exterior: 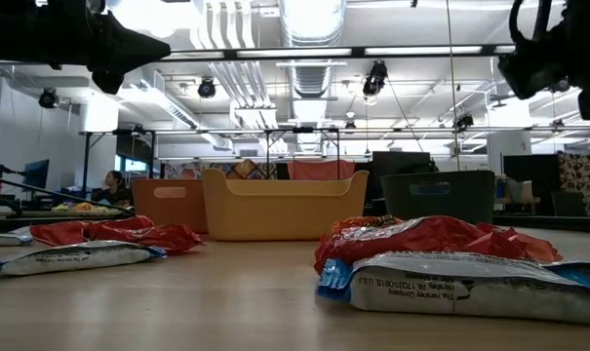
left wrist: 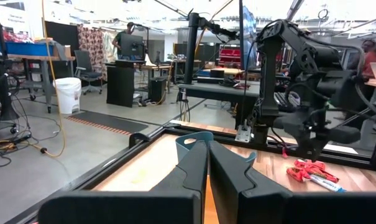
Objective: Sort candy
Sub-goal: Put the orange chocolate into the yellow bin
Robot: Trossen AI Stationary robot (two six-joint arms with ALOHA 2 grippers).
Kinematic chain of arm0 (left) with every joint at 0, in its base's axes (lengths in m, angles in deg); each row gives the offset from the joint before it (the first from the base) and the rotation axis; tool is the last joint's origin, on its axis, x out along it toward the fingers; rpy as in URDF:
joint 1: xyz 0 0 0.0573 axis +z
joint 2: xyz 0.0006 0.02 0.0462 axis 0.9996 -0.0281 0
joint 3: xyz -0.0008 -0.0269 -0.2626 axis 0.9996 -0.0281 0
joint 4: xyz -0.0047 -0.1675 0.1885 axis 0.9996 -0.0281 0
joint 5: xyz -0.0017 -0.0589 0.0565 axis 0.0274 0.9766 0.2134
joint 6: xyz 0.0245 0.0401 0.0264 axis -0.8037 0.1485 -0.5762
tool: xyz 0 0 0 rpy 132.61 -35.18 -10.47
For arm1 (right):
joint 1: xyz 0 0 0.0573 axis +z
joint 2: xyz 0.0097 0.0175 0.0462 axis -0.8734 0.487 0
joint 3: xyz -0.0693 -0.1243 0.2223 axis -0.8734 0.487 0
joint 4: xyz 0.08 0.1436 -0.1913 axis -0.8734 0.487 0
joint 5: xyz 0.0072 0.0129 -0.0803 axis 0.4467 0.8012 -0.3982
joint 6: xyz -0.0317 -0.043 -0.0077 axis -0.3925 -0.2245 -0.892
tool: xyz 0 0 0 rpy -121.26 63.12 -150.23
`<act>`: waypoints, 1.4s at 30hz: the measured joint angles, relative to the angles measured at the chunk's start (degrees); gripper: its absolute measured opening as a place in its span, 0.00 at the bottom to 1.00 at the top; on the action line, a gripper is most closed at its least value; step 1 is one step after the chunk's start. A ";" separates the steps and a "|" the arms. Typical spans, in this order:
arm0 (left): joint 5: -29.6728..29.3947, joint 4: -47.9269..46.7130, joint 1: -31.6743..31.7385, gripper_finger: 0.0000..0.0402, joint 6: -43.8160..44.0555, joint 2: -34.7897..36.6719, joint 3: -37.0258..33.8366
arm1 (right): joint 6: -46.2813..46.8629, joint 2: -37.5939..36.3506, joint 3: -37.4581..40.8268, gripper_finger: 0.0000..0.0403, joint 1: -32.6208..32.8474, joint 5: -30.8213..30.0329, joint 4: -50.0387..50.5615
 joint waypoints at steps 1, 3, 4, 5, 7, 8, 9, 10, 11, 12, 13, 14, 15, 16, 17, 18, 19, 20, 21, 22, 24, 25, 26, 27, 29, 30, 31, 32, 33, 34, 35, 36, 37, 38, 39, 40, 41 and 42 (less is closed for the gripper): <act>0.00 0.01 0.00 0.00 0.00 0.00 0.00 | 1.12 0.96 0.00 0.32 -0.27 -0.03 -0.07; 0.00 0.00 0.00 0.00 0.00 0.00 0.00 | 4.00 3.37 0.00 0.41 -0.98 0.12 -0.05; 0.00 0.00 0.00 0.00 0.00 0.00 0.00 | 5.08 4.62 0.00 0.45 -1.44 0.16 -0.10; 0.00 0.00 0.00 0.00 0.00 0.00 0.00 | 5.35 5.88 0.02 0.49 -1.73 0.23 -0.25; 0.00 0.02 0.00 0.00 -0.01 0.00 0.00 | 4.31 8.21 -0.08 0.55 -1.93 1.14 -0.88; 0.00 0.05 0.00 0.00 -0.02 0.00 0.00 | 3.60 9.34 -0.36 0.57 -1.90 1.44 -0.93; 0.00 0.15 0.00 0.00 -0.02 0.00 0.00 | 2.97 10.46 -0.65 0.59 -1.86 1.55 -1.07; 0.00 0.24 0.00 0.00 -0.02 0.00 0.00 | 2.24 11.52 -0.93 0.60 -1.90 1.65 -1.29; 0.00 0.24 0.00 0.00 -0.02 0.02 0.00 | 1.84 12.53 -1.19 0.61 -1.95 1.58 -1.50; 0.00 0.24 0.00 0.00 -0.02 0.02 0.00 | 1.34 13.63 -1.46 0.61 -1.98 1.46 -1.50; 0.00 0.24 0.00 0.00 -0.02 0.00 0.00 | 0.70 14.69 -1.73 0.60 -2.01 1.39 -1.43; 0.00 0.24 0.00 0.00 -0.02 0.00 0.00 | 0.11 15.74 -1.96 0.58 -2.01 1.39 -1.42; 0.00 0.26 0.00 0.00 -0.02 0.00 0.00 | -0.84 16.62 -2.19 0.55 -2.01 1.43 -1.39; 0.00 0.26 0.00 0.00 -0.02 0.00 0.00 | -1.26 17.50 -2.47 0.52 -1.99 1.41 -1.34; 0.00 0.30 0.00 0.00 -0.02 0.00 0.00 | -1.87 18.20 -2.74 0.48 -1.95 1.43 -1.30; 0.00 0.38 0.00 0.00 -0.02 0.00 0.00 | -2.25 18.84 -2.94 0.43 -1.97 1.43 -1.36; 0.00 0.41 0.00 0.00 -0.02 0.02 0.00 | -2.59 19.40 -3.12 0.38 -1.97 1.43 -1.32; 0.00 0.41 0.00 0.00 -0.02 0.02 0.00 | -3.19 19.98 -3.32 0.33 -1.97 1.49 -1.21; 0.00 0.41 0.00 0.00 -0.02 0.00 0.00 | -3.83 20.33 -3.48 0.27 -1.97 1.63 -1.10; 0.00 0.41 0.00 0.00 -0.02 0.00 0.00 | -4.34 20.55 -3.64 0.21 -1.98 1.73 -1.16; 0.00 0.41 0.00 0.00 -0.02 0.00 0.00 | -5.56 20.68 -4.14 0.10 -1.97 1.68 -0.73; -0.01 0.42 0.00 0.00 -0.02 0.00 0.00 | -6.35 20.52 -4.41 0.07 -1.97 1.67 -0.37; 0.00 0.43 0.00 0.00 -0.02 0.00 0.00 | -6.72 20.30 -4.79 0.06 -2.07 1.67 -0.05; -0.01 0.43 0.00 0.00 -0.02 0.00 0.00 | -6.84 19.90 -5.32 0.06 -2.25 1.67 0.51; -0.02 0.50 0.00 0.00 -0.02 0.00 0.00 | -6.87 18.53 -6.63 0.07 -2.72 1.55 1.97; -0.01 0.62 0.00 0.00 -0.02 0.00 0.00 | -7.05 17.59 -7.26 0.08 -3.02 1.00 2.46; 0.00 0.66 0.00 0.00 -0.02 0.00 0.00 | -7.46 16.69 -8.02 0.08 -3.39 0.17 2.76; -0.01 0.67 0.00 0.00 -0.02 0.01 0.00 | -8.26 15.67 -8.85 0.08 -3.75 -1.15 2.69; 0.00 0.70 0.00 0.00 -0.02 0.00 0.00 | -9.01 14.84 -9.85 0.08 -4.14 -3.00 2.21; -0.02 0.67 0.00 0.00 -0.01 0.00 0.00 | -10.29 13.95 -10.87 0.08 -4.62 -5.45 1.43; 0.00 0.67 0.00 0.00 0.00 0.00 0.00 | -11.90 13.03 -11.87 0.07 -5.19 -8.12 0.62; 0.00 0.67 0.00 0.00 0.00 0.02 0.00 | -13.85 12.21 -12.89 0.07 -5.84 -11.13 -0.73; -0.01 0.67 0.00 0.00 0.00 0.01 0.00 | -16.32 11.49 -13.88 0.07 -6.54 -14.20 -2.82; 0.00 0.67 0.00 0.00 0.00 0.00 0.00 | -19.15 10.95 -14.70 0.06 -7.23 -17.10 -5.42; 0.00 0.67 0.00 0.00 0.04 0.00 0.00 | -22.60 10.55 -15.45 0.06 -8.08 -19.74 -8.63; 0.00 0.67 0.00 0.00 0.25 0.00 0.00 | -26.54 10.13 -15.94 0.06 -8.91 -22.05 -12.24; 0.00 0.67 0.00 0.00 0.49 0.00 0.00 | -30.91 9.80 -16.06 0.06 -9.73 -23.83 -16.65; 0.00 0.67 0.00 0.00 0.65 -0.02 0.00 | -35.21 9.69 -16.11 0.06 -10.69 -25.01 -21.33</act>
